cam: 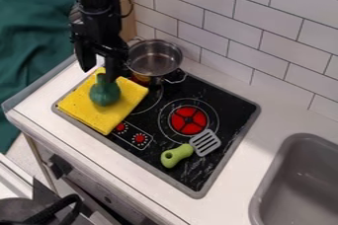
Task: Take the red object out of the pot and put it on the left burner
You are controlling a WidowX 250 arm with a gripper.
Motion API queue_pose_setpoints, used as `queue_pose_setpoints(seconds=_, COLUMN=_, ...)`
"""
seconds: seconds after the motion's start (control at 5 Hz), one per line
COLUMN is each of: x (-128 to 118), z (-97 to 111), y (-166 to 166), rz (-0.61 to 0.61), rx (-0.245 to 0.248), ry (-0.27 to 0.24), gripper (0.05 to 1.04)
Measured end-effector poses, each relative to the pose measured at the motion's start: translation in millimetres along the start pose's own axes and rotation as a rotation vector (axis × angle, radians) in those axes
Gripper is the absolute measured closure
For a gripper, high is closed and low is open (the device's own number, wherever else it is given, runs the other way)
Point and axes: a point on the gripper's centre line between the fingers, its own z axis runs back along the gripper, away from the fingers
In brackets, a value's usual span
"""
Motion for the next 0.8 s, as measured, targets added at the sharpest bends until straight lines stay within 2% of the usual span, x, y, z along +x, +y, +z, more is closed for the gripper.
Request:
queue_pose_setpoints(seconds=0.2, x=-1, z=16, y=-6, rz=0.003, rx=0.028, ry=0.014, gripper=0.073)
queue_pose_setpoints(seconds=0.4, x=-2, z=43, y=-21, rz=-0.004, rx=0.049, ry=0.011, gripper=0.078)
queue_pose_setpoints(seconds=0.8, x=2, z=39, y=-42, rz=0.052, rx=-0.040, ry=-0.007, gripper=0.079)
